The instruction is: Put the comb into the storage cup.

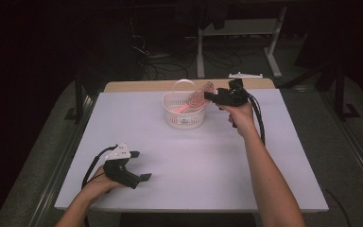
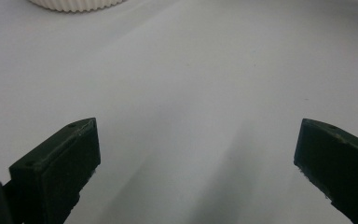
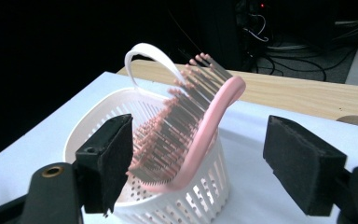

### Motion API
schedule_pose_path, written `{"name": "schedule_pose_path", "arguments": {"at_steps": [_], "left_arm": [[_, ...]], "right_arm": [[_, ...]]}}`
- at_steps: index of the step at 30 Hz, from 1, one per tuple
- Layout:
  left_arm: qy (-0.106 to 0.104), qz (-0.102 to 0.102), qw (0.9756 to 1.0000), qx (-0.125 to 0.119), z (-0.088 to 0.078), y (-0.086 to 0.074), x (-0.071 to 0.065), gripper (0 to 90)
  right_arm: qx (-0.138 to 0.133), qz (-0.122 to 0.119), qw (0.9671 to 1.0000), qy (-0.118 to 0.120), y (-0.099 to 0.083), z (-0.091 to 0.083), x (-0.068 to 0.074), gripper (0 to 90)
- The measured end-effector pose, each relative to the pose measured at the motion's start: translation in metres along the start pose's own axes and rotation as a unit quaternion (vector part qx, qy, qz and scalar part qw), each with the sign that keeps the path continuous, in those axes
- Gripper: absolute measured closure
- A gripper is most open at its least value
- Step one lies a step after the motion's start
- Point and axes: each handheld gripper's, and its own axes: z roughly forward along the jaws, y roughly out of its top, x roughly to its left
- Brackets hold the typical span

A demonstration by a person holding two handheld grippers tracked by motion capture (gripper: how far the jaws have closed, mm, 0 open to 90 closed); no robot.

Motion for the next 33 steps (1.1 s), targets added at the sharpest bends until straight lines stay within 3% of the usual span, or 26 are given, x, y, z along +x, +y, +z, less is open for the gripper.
{"name": "schedule_pose_path", "arguments": {"at_steps": [8,17,26,33], "left_arm": [[0.001,0.002,1.0,0.001,-0.001,-0.001,0.0,0.5],[0.001,0.004,1.0,0.002,-0.001,-0.001,-0.001,0.5],[0.006,0.003,1.0,-0.001,-0.003,-0.001,0.002,0.4],[0.006,-0.001,1.0,-0.002,-0.002,-0.001,0.002,0.4]], "right_arm": [[0.019,-0.025,0.9995,-0.008,-0.006,-0.009,0.001,19.7],[0.033,-0.046,0.9984,0.001,-0.016,-0.018,0.006,15.2],[0.055,-0.075,0.9957,-0.005,-0.03,-0.026,0.016,12.3],[0.059,-0.098,0.9934,-0.012,-0.045,-0.032,0.024,5.1]]}}
